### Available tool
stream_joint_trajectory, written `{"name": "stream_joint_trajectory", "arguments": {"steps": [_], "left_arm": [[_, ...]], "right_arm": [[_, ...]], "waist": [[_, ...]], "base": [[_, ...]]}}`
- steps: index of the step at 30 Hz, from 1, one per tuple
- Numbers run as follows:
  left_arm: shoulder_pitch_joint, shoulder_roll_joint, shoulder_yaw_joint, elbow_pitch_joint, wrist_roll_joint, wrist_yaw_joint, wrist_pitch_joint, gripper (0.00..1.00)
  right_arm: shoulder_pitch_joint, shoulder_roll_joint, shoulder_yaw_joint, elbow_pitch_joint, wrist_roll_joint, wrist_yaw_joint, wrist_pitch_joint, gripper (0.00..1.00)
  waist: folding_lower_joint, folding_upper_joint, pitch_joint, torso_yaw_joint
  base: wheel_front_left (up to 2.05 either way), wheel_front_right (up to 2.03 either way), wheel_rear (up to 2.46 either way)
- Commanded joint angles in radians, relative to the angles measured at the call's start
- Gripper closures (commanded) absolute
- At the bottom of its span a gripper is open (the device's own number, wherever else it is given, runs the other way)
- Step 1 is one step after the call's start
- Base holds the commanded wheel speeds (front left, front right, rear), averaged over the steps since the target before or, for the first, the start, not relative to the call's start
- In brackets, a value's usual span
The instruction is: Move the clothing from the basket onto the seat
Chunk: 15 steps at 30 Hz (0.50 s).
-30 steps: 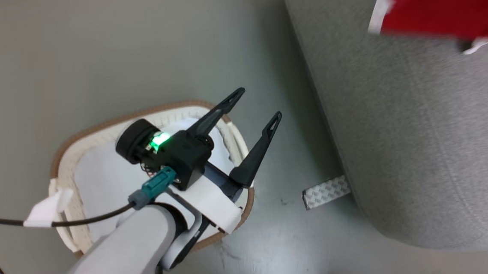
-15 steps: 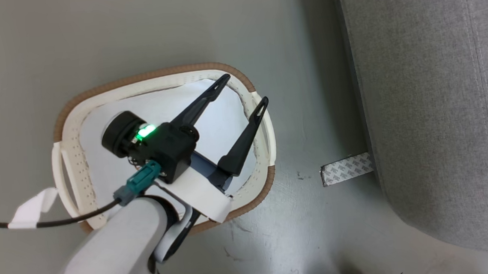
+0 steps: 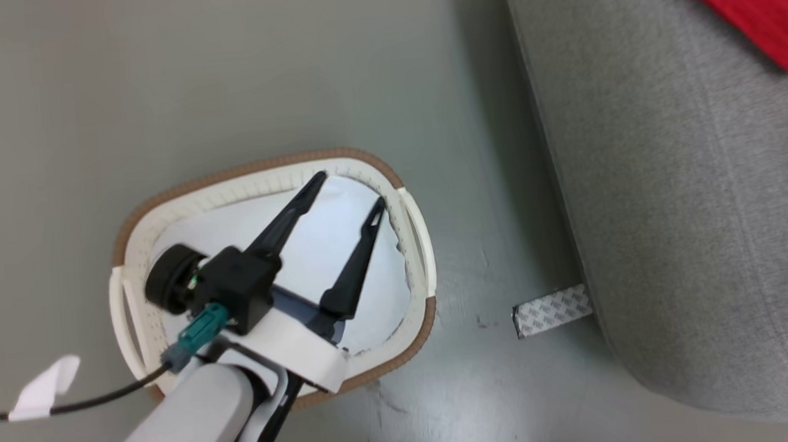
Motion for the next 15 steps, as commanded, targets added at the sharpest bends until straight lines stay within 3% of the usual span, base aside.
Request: {"name": "stream_joint_trajectory", "arguments": {"steps": [1,9,15], "left_arm": [[0.024,0.007,0.006,0.008,-0.01,0.005,-0.019,0.0],[0.144,-0.017,0.066,0.072,-0.054,0.05,-0.088,0.0],[0.265,-0.06,0.146,0.119,-0.069,0.072,-0.1,0.0]], "right_arm": [[0.043,0.004,0.023,-0.035,0.01,-0.002,-0.006,0.0],[0.293,0.071,0.188,-0.314,-0.009,-0.002,-0.004,0.0],[0.435,0.091,0.356,-0.415,-0.002,-0.002,-0.005,0.0]], "waist": [[-0.0001,0.0,-0.051,-0.001],[-0.0001,0.0,-0.222,0.045],[-0.0001,0.0,-0.35,0.092]], "base": [[0.0,0.0,0.0],[0.0,0.0,0.0],[0.0,0.0,0.0]]}}
